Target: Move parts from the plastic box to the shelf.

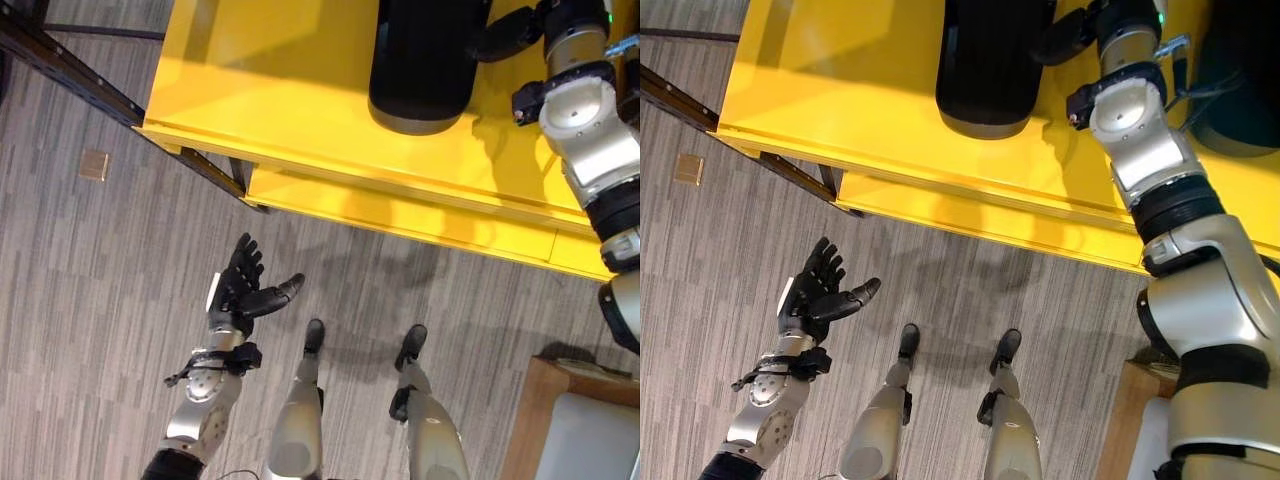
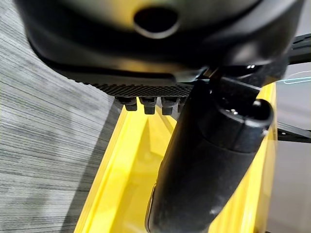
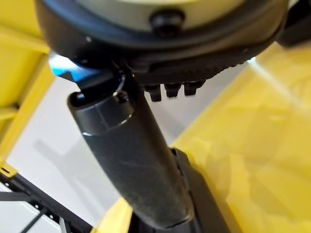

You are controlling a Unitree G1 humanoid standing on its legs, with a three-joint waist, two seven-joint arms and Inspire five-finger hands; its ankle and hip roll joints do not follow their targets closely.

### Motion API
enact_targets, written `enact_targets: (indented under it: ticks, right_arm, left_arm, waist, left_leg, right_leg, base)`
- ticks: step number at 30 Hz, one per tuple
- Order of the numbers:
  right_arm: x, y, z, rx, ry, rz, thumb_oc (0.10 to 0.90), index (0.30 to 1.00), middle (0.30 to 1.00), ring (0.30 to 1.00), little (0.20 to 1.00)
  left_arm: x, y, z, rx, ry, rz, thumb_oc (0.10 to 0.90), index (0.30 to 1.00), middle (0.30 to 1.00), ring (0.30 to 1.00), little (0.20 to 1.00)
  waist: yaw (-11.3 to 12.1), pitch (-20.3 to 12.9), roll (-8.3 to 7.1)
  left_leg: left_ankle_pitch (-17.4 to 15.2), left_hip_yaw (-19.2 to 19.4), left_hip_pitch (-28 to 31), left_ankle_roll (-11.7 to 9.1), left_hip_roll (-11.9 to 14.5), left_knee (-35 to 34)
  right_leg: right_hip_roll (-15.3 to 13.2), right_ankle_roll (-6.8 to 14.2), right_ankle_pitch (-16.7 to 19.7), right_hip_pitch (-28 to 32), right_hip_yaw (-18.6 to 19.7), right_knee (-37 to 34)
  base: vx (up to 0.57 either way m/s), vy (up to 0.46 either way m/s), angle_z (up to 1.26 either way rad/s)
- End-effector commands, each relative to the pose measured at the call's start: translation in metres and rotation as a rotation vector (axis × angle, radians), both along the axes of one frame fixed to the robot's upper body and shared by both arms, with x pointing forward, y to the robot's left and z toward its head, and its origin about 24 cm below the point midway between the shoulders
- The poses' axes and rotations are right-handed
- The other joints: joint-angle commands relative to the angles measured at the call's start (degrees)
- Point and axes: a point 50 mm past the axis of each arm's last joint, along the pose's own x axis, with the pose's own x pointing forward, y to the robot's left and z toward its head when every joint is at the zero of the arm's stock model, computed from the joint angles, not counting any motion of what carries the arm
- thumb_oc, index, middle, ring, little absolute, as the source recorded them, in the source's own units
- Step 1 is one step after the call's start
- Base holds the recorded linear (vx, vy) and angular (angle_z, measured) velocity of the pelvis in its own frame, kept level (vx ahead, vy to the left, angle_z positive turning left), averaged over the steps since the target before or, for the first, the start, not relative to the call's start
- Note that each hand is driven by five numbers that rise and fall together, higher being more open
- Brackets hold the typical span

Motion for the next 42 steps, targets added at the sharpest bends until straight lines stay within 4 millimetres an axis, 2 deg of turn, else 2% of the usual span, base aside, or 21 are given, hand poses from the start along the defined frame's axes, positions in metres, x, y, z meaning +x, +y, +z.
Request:
enact_targets:
  ticks: [1,7,12,14,16,17,18,22,24,27,30,33,42]
  right_arm:
    - [-0.033,0.027,0.070,-0.119,-0.275,0.048,0.900,1.000,1.000,1.000,1.000]
    - [-0.046,0.042,0.066,-0.111,-0.345,0.140,0.900,1.000,1.000,1.000,1.000]
    - [-0.057,0.048,0.048,-0.063,-0.380,0.240,0.900,1.000,1.000,1.000,1.000]
    - [-0.061,0.051,0.027,-0.030,-0.362,0.314,0.900,1.000,1.000,1.000,1.000]
    - [-0.061,0.053,0.018,-0.027,-0.344,0.338,0.900,1.000,1.000,1.000,1.000]
    - [-0.067,0.054,-0.002,-0.018,-0.317,0.392,0.900,1.000,1.000,1.000,1.000]
    - [-0.067,0.053,-0.004,-0.016,-0.314,0.391,0.900,1.000,1.000,1.000,1.000]
    - [-0.074,0.058,-0.044,0.052,-0.241,0.489,0.900,1.000,1.000,1.000,1.000]
    - [-0.079,0.061,-0.072,0.101,-0.177,0.542,0.900,1.000,1.000,1.000,1.000]
    - [-0.085,0.064,-0.099,0.147,-0.105,0.592,0.900,1.000,1.000,1.000,1.000]
    - [-0.089,0.070,-0.125,0.097,-0.032,0.581,0.900,1.000,1.000,1.000,1.000]
    - [-0.090,0.073,-0.135,0.041,-0.017,0.544,0.900,1.000,1.000,1.000,1.000]
    - [-0.071,0.092,-0.166,-0.205,0.073,0.390,0.900,1.000,1.000,1.000,1.000]
  left_arm:
    - [-0.011,0.008,0.029,0.055,-0.152,-0.028,0.900,1.000,1.000,1.000,1.000]
    - [-0.013,0.016,0.024,0.080,-0.116,-0.010,0.900,1.000,1.000,1.000,1.000]
    - [-0.015,0.019,0.017,0.090,-0.082,0.001,0.900,1.000,1.000,1.000,1.000]
    - [-0.016,0.019,0.013,0.095,-0.061,0.007,0.900,1.000,1.000,1.000,1.000]
    - [-0.016,0.019,0.013,0.096,-0.056,0.006,0.900,1.000,1.000,1.000,1.000]
    - [-0.018,0.019,0.010,0.104,-0.043,0.007,0.900,1.000,1.000,1.000,1.000]
    - [-0.019,0.019,0.010,0.106,-0.041,0.006,0.900,1.000,1.000,1.000,1.000]
    - [-0.023,0.020,0.001,0.118,0.000,0.011,0.900,1.000,1.000,1.000,1.000]
    - [-0.025,0.020,-0.005,0.128,0.028,0.014,0.900,1.000,1.000,1.000,1.000]
    - [-0.029,0.020,-0.012,0.132,0.056,0.023,0.900,1.000,1.000,1.000,1.000]
    - [-0.032,0.020,-0.018,0.136,0.077,0.031,0.900,1.000,1.000,1.000,1.000]
    - [-0.033,0.019,-0.019,0.145,0.079,0.032,0.900,1.000,1.000,1.000,1.000]
    - [-0.028,0.011,-0.016,0.165,0.053,0.022,0.900,1.000,1.000,1.000,1.000]
  waist:
    - [-0.8,-4.1,-4.07]
    - [-1.5,-6.5,-5.01]
    - [-2.3,-8.1,-5.64]
    - [-2.9,-9.1,-5.87]
    - [-3.0,-9.4,-6.06]
    - [-3.4,-10.4,-6.25]
    - [-3.4,-10.5,-6.36]
    - [-4.1,-12.1,-6.68]
    - [-4.4,-12.9,-6.94]
    - [-4.9,-13.7,-7.16]
    - [-5.1,-14.2,-7.37]
    - [-5.1,-14.4,-7.51]
    - [-4.3,-13.9,-8.17]
  left_leg:
    - [-1.0,2.6,4.9,-0.8,3.6,-0.6]
    - [-1.9,2.9,7.7,-0.4,3.1,-0.7]
    - [-2.7,3.3,9.6,0.1,2.8,-0.7]
    - [-3.3,3.7,10.9,0.4,2.6,-0.7]
    - [-3.4,3.9,11.2,0.5,2.5,-0.7]
    - [-3.8,4.4,12.2,0.8,2.4,-0.7]
    - [-3.8,4.4,12.3,0.8,2.4,-0.7]
    - [-4.5,5.1,13.7,1.2,2.0,-0.7]
    - [-4.9,5.6,14.5,1.5,1.8,-0.7]
    - [-5.3,5.9,15.3,1.8,1.6,-0.7]
    - [-6.0,6.2,16.3,2.4,1.2,-0.7]
    - [-6.3,6.2,16.6,2.7,1.1,-0.7]
    - [-6.8,6.4,16.8,3.2,0.9,-0.7]
  right_leg:
    - [-6.4,6.7,-2.6,0.5,5.9,6.2]
    - [-6.8,7.0,-2.5,3.7,5.8,5.4]
    - [-7.3,7.3,-2.3,5.8,5.8,4.5]
    - [-7.5,7.5,-1.9,7.1,5.8,3.9]
    - [-7.6,7.6,-1.8,7.5,5.9,3.7]
    - [-7.7,7.8,-1.4,8.5,5.7,2.9]
    - [-7.7,7.8,-1.4,8.6,5.7,2.8]
    - [-7.8,8.3,-0.8,10.0,5.5,1.6]
    - [-8.0,8.6,-0.5,10.7,5.5,1.5]
    - [-8.3,8.9,-0.5,11.4,5.4,1.3]
    - [-8.6,9.1,-0.5,12.0,5.8,1.5]
    - [-8.7,9.3,-0.4,12.4,5.7,1.5]
    - [-8.8,9.6,-0.1,12.5,6.0,1.0]
  base:
    - [-0.01,0.005,-0.05]
    - [-0.02,0.022,-0.07]
    - [0.00,0.007,0.00]
    - [0.01,0.020,0.00]
    - [0.01,0.029,-0.05]
    - [0.02,0.034,-0.15]
    - [0.04,0.031,-0.11]
    - [0.03,0.034,-0.06]
    - [0.02,0.054,-0.04]
    - [0.03,0.043,-0.07]
    - [0.03,0.048,-0.15]
    - [0.02,0.018,-0.02]
    - [0.00,0.000,0.00]
